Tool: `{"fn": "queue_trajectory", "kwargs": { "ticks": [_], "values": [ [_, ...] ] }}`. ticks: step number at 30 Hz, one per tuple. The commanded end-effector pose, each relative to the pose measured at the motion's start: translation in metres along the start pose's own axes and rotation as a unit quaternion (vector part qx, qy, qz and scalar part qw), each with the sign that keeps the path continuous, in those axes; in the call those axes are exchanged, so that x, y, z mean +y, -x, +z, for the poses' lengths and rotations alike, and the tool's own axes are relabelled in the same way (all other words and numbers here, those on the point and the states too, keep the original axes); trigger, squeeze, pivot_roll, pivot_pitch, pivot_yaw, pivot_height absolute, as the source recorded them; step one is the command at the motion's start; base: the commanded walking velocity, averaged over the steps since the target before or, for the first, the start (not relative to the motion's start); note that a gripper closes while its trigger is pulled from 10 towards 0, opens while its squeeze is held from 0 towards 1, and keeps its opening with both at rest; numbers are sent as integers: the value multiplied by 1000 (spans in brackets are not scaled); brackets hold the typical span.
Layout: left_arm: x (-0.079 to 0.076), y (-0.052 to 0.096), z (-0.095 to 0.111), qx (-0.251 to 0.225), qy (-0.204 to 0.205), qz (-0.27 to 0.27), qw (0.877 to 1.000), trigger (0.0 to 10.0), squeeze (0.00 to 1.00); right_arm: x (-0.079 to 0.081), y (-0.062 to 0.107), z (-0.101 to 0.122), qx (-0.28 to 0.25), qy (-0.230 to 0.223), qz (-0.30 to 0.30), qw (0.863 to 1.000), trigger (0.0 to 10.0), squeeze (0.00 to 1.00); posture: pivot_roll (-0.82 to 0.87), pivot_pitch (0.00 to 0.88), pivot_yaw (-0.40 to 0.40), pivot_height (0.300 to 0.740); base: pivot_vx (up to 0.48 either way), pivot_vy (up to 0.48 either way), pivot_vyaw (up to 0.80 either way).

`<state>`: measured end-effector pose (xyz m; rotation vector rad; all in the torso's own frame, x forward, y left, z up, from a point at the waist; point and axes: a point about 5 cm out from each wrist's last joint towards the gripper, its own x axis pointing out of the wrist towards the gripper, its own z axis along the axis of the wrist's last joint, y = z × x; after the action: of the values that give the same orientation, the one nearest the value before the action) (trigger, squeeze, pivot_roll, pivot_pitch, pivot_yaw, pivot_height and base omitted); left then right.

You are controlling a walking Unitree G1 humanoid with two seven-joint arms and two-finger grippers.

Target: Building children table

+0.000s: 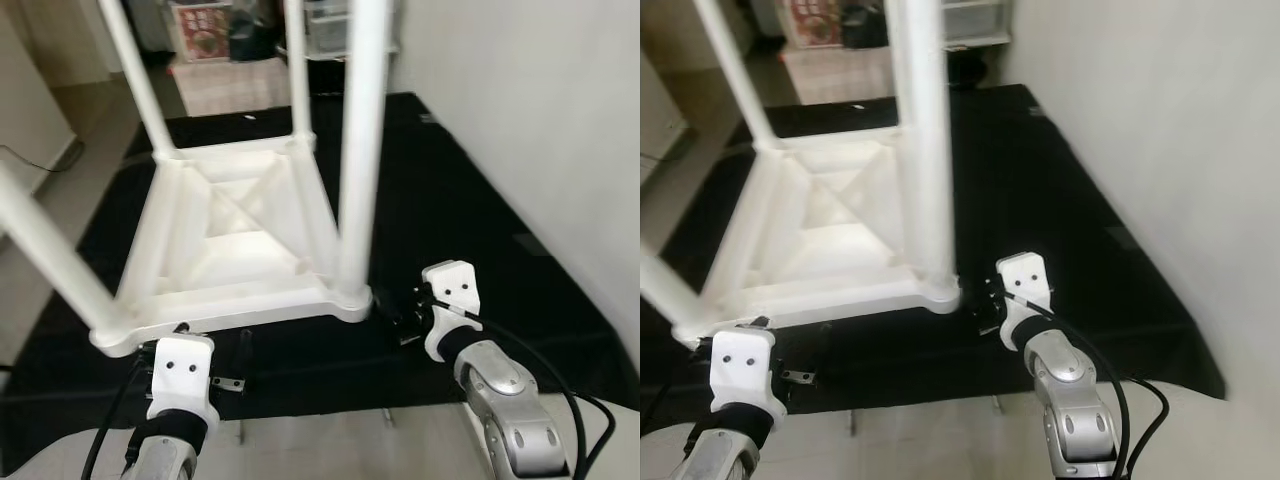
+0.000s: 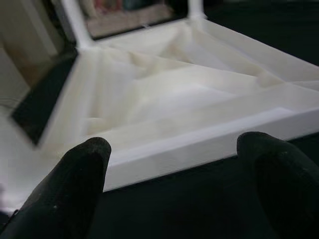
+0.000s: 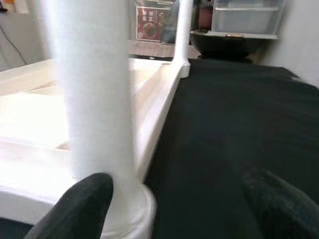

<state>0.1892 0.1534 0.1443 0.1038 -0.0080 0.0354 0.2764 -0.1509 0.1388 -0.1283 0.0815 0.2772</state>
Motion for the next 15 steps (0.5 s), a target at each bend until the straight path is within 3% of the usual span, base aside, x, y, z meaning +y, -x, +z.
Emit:
{"fn": "queue_trajectory", "kwargs": {
  "ticks": [1, 6, 15],
  "values": [
    [4, -1, -5, 9, -8, 9, 1000, 10000, 0, 12, -5, 4, -15, -6, 24, 1000, 10000, 0, -28, 51, 18, 740, 0, 289, 0],
    [1, -16, 11, -28, 26, 2, 999, 10000, 0, 16, -8, 4, -19, -3, 38, 999, 10000, 0, -38, 36, 15, 740, 0, 0, 0],
    [-4, -30, 17, -46, 40, -8, 998, 10000, 0, 11, -12, 8, -31, 1, 46, 998, 10000, 0, -50, 29, 16, 740, 0, 0, 0]
  ]
}}
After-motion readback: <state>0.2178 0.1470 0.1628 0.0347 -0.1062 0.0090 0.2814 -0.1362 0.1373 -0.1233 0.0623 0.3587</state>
